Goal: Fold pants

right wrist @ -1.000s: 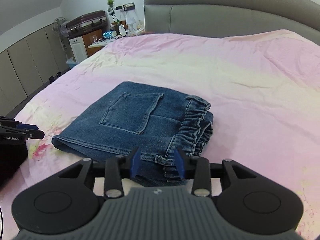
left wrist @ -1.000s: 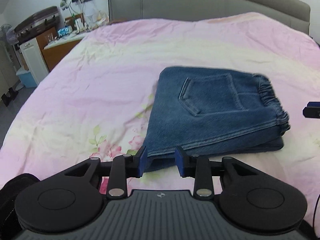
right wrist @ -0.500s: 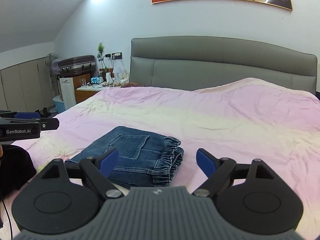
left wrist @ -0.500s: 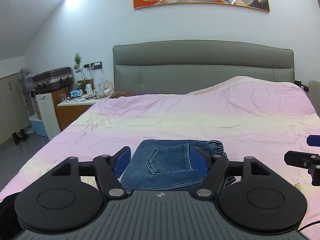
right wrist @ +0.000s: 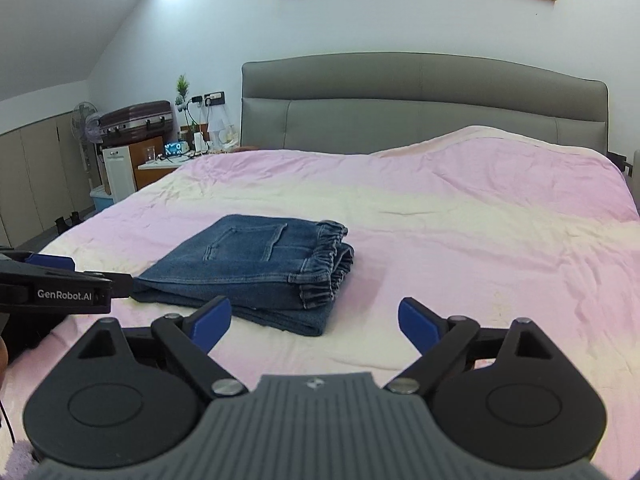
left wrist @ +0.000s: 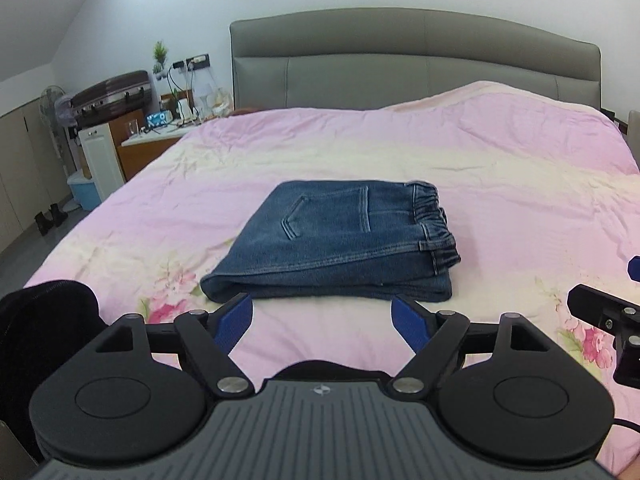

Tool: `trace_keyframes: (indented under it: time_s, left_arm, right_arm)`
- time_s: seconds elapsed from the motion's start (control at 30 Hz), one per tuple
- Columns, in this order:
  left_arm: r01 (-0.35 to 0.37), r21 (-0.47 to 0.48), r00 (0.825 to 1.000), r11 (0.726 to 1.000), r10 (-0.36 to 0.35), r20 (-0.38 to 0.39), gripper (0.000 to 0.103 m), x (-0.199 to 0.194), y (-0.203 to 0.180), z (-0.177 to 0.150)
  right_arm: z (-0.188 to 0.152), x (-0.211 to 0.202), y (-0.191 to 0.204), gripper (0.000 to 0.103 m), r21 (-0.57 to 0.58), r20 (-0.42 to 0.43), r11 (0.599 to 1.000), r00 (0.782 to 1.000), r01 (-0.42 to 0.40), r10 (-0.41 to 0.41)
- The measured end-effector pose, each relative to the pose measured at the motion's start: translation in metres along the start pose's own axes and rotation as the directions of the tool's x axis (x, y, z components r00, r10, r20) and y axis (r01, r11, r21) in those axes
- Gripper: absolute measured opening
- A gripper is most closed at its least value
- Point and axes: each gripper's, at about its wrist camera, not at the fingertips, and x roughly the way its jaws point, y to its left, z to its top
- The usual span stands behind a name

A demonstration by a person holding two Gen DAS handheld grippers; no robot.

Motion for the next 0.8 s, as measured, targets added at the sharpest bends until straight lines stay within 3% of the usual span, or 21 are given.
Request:
trace_keyframes:
  time_s: [0.33,0.8]
  left_arm:
    - [-0.015,0.042,0.999,0.999,0.017,-0.048,0.092,0.004,-0.014,-0.014]
    - [-0.003,0.064,0.999,0.998,0.005,-0.041,0.092,0.003,-0.017,-0.012]
  right_arm:
    - [-0.012,0.007,-0.006,0.09,0.012,-0.029,1.0,1.0,0.0,0.0]
    - [-0.01,0.005,-0.006,0.09,0.016,-0.013,1.0,1.0,-0.008,0.008]
